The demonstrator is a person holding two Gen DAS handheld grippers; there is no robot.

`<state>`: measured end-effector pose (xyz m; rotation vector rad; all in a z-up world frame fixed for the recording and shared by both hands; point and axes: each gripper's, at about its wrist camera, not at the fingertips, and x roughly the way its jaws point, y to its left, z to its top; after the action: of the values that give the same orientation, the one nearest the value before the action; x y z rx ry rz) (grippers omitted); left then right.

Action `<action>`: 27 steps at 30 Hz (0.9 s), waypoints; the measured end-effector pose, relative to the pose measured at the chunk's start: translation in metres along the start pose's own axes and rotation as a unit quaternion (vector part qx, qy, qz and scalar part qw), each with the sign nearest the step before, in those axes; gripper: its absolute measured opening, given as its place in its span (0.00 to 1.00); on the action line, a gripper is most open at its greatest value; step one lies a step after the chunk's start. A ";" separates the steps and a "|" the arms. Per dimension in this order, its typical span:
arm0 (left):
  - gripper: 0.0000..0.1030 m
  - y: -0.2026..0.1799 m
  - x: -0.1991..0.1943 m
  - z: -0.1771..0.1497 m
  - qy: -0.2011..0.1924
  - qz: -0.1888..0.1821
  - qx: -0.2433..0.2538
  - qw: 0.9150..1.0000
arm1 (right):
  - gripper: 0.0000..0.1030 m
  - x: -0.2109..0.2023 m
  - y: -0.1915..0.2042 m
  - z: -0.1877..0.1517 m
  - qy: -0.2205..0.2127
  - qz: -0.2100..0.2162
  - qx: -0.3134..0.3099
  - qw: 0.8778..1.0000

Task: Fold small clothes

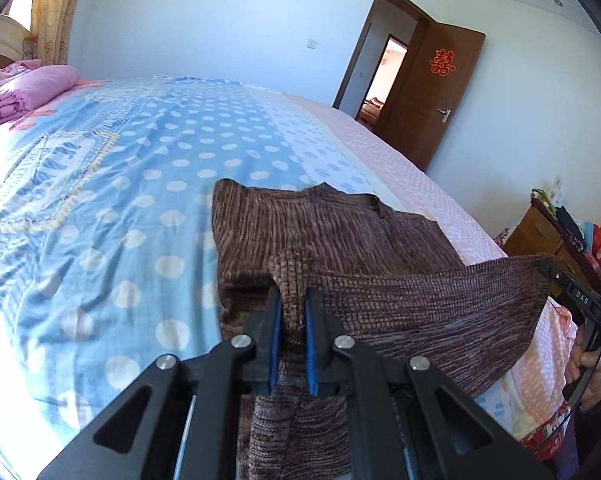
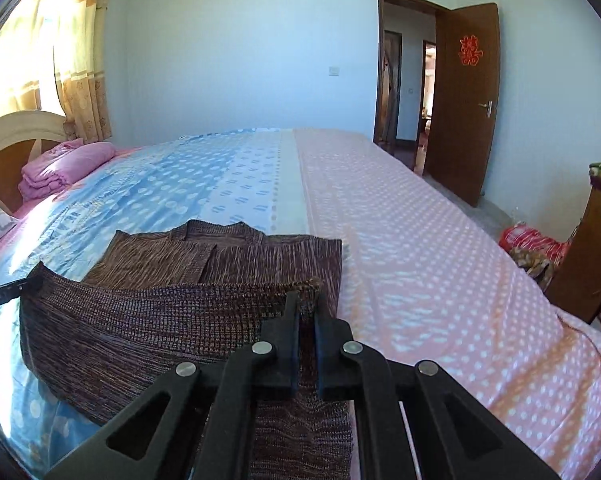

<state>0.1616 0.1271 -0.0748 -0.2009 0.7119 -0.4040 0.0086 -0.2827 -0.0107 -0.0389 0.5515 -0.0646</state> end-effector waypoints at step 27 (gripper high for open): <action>0.10 0.044 0.140 0.118 0.003 0.041 -0.076 0.996 | 0.03 0.204 -0.005 0.089 0.011 -0.087 -0.044 0.995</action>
<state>0.3493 0.1124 -0.0843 -0.3128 0.7551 -0.2722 0.2282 -0.3010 -0.0409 -0.1716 0.5725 -0.2116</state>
